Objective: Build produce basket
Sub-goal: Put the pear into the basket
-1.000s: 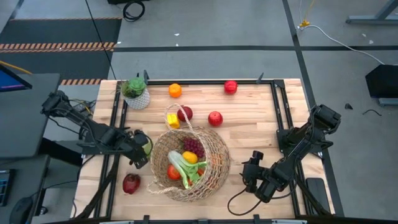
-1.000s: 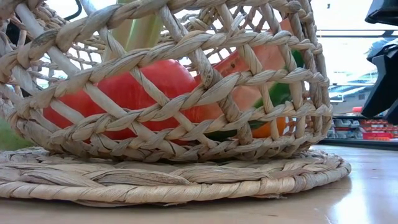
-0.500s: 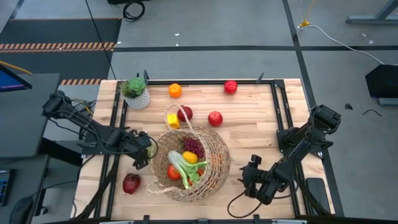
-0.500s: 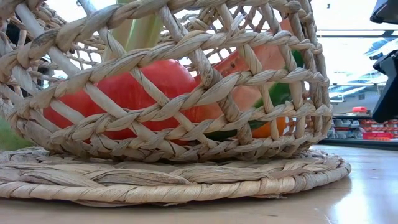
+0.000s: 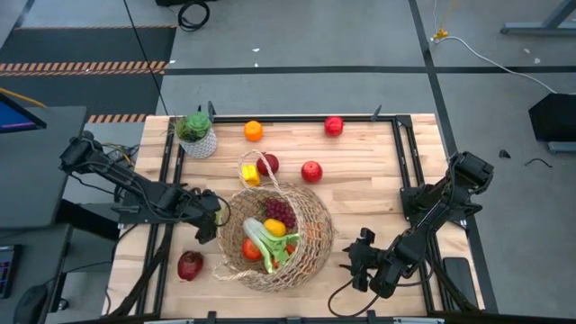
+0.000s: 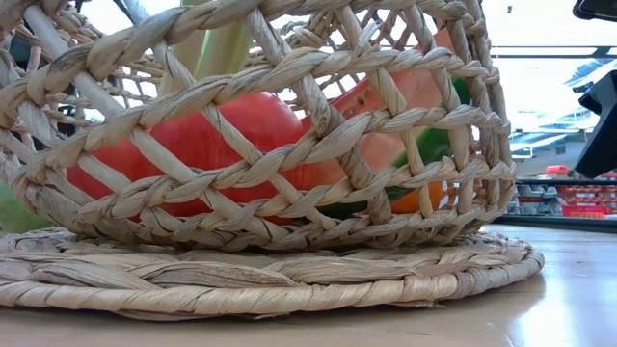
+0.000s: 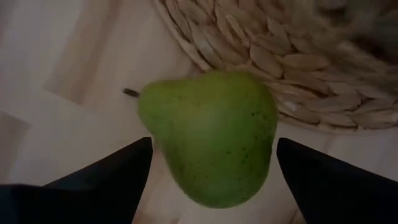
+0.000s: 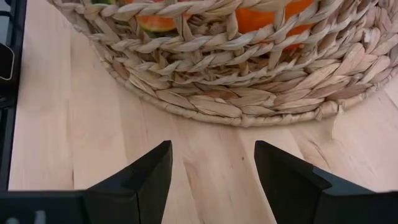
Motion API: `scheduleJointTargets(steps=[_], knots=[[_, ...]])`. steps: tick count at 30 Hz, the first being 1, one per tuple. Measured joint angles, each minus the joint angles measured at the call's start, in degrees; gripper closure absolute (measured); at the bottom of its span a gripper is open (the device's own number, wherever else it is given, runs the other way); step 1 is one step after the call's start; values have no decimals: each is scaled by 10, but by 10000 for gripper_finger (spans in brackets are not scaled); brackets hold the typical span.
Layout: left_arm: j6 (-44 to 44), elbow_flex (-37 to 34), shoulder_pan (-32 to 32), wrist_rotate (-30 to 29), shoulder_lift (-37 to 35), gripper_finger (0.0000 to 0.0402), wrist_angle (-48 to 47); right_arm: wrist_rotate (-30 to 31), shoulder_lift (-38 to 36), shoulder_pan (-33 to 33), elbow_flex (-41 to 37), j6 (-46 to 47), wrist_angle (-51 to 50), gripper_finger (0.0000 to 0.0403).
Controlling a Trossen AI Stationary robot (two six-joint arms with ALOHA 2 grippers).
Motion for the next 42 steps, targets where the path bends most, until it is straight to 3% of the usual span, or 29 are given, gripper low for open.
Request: scheduleJointTargets(steps=[8,18,26,31,42], knots=[[0,-65,0,1,-2,47,90,0,0,0,0,-3,1,170],[36,-71,0,-18,-1,51,117,4,0,0,0,-5,3,170],[39,-69,-1,-7,-2,103,111,5,0,0,0,-5,3,170],[53,-29,-1,11,0,109,19,6,0,0,0,-5,3,170],[60,194,-1,-2,-1,110,-242,5,0,0,0,-5,5,170]])
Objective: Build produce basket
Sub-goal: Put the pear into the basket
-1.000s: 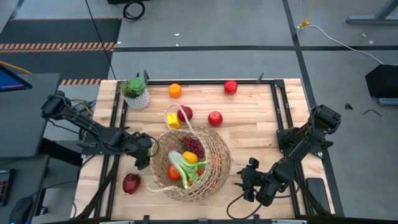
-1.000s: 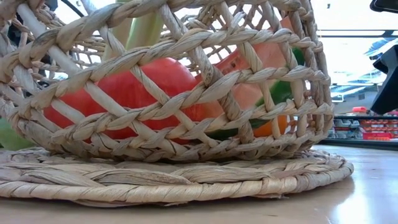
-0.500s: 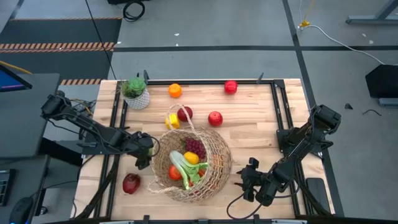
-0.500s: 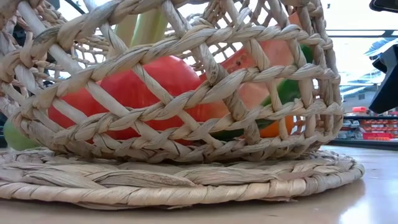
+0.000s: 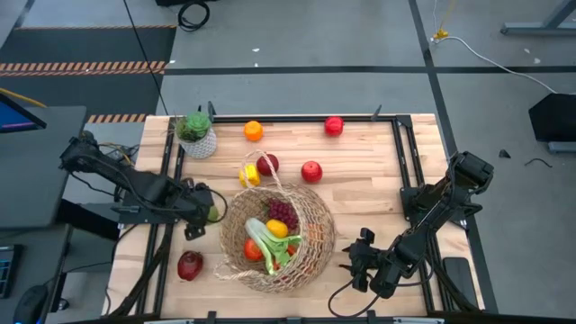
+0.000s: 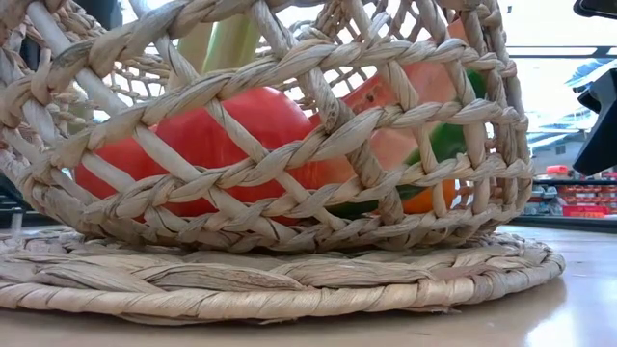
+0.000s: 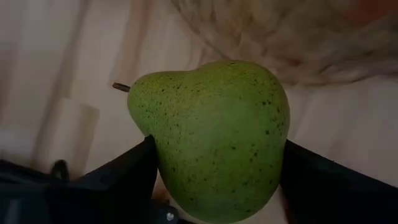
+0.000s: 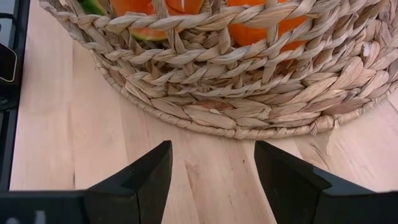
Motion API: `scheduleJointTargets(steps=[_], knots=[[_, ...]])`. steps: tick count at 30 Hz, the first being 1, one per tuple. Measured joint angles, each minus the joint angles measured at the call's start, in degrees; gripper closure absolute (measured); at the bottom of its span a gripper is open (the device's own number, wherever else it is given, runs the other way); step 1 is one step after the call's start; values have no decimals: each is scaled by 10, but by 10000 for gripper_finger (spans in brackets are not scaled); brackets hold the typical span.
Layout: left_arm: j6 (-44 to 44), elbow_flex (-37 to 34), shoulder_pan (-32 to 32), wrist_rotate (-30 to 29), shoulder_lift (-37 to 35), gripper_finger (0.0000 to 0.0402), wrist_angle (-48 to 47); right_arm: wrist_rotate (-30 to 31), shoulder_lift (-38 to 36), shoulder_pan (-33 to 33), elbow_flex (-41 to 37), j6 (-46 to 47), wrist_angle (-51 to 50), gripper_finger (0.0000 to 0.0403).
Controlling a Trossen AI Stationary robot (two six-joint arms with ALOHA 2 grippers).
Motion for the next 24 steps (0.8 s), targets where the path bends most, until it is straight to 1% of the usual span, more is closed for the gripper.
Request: scheduleJointTargets(steps=[7,11,14,16,18,20,24], knots=[[-3,172,0,-55,0,110,-85,-1,0,0,0,0,0,170],[-2,244,0,-103,-1,110,-72,-1,0,0,0,0,0,170],[21,255,0,-123,0,110,2,-1,0,0,0,0,1,170],[46,247,-1,-139,8,111,70,-1,0,0,0,0,0,170],[77,241,-2,-139,27,111,127,-1,0,0,0,0,2,170],[100,241,-5,-131,56,109,142,-1,0,0,0,1,5,170],[105,240,-8,-127,111,91,114,-6,0,1,0,6,11,170]])
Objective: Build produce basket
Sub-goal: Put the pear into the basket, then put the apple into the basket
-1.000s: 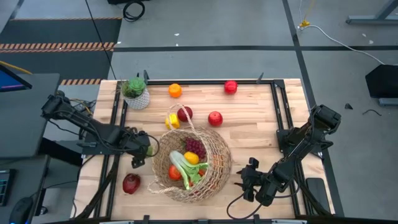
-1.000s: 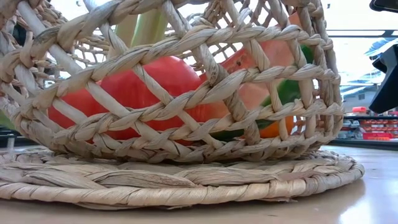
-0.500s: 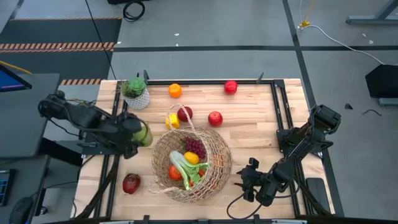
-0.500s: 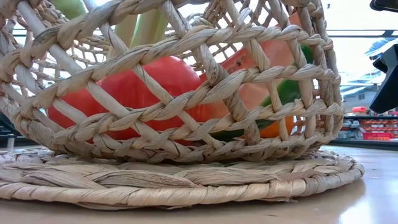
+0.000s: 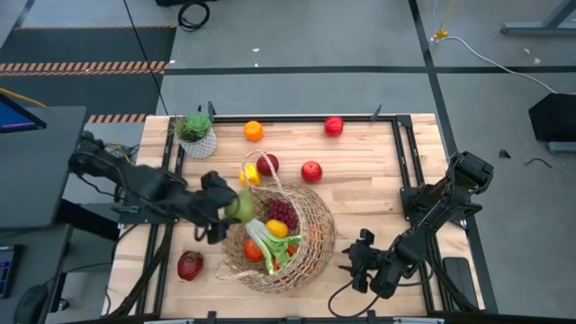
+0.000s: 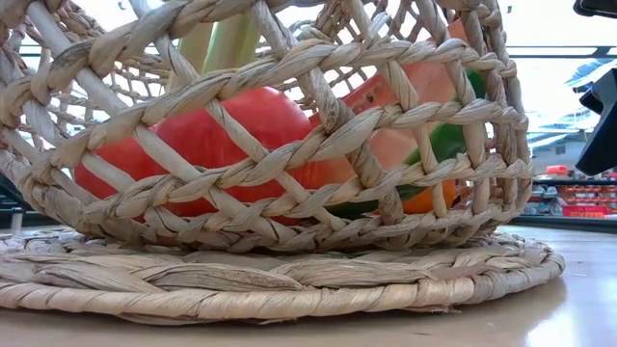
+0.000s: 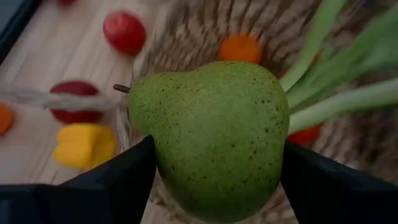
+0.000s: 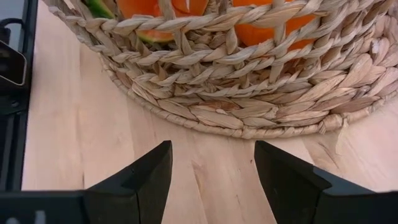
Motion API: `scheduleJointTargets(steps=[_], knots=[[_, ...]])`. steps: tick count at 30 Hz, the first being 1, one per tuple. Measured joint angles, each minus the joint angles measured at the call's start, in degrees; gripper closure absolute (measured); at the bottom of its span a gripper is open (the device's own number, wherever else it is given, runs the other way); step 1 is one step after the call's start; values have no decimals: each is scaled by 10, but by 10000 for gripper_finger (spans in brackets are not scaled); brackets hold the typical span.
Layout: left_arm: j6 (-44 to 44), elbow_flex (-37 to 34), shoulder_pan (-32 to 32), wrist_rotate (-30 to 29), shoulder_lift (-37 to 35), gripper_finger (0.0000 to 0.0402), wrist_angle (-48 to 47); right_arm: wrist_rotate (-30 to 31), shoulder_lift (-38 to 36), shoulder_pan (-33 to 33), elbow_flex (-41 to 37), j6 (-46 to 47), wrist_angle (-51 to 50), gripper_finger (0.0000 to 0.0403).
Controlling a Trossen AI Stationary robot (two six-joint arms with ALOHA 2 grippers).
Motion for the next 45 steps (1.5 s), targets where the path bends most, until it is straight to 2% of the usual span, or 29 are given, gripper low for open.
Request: scheduleJointTargets(steps=[6,13,18,23,29,34,45], knots=[[0,0,1,-1,43,61,-17,0,0,3,0,-1,3,170],[4,3,1,0,43,55,-18,0,0,3,0,-1,6,170],[-27,31,1,40,42,54,-47,0,0,3,0,-1,10,170],[-119,43,-10,100,42,54,-127,-4,0,4,0,4,16,170],[-255,43,-66,167,42,54,-265,-9,0,8,0,5,19,170],[-381,43,-137,179,42,53,-274,-10,0,8,0,6,19,170],[-778,43,-260,181,95,53,-318,-16,0,11,0,15,22,170]])
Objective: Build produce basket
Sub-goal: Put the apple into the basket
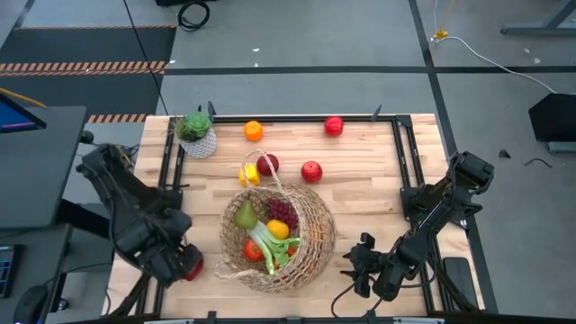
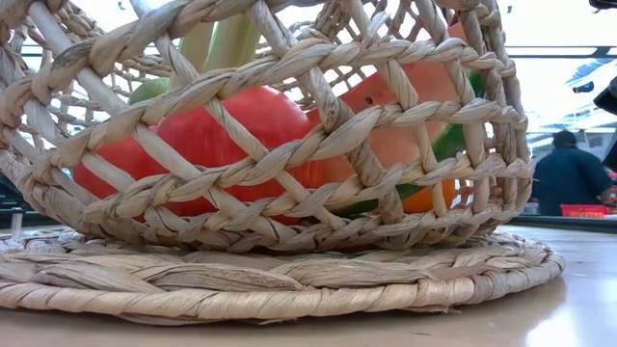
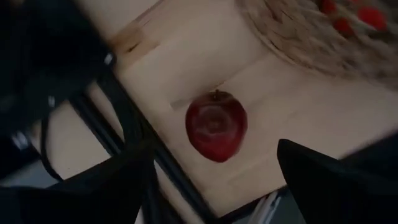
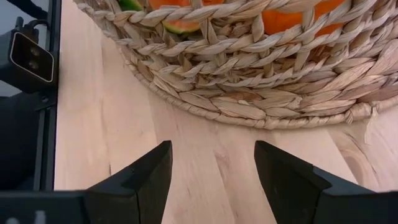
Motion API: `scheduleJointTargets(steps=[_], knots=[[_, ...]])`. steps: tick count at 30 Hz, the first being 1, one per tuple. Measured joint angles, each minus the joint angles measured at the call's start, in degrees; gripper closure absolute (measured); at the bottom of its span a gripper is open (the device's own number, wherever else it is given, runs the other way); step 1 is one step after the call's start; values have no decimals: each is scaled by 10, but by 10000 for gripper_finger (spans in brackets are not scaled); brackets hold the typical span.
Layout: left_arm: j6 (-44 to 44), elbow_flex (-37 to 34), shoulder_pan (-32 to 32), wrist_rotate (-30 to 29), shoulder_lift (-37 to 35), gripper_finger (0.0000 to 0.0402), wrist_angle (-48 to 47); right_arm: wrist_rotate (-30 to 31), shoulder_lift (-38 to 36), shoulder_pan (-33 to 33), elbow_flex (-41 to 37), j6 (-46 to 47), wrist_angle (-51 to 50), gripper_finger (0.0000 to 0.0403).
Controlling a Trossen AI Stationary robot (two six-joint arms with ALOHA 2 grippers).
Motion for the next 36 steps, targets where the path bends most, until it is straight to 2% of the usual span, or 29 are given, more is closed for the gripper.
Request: scheduleJointTargets(steps=[3,15,24,36], knots=[[-43,0,-7,1,13,53,1,0,0,0,0,0,0,170],[-48,-1,-36,64,87,53,32,1,0,1,0,-1,3,170],[-52,-3,-66,64,123,53,81,2,0,1,0,-13,9,170],[-28,-137,-63,64,101,53,233,2,0,1,0,-41,13,170]])
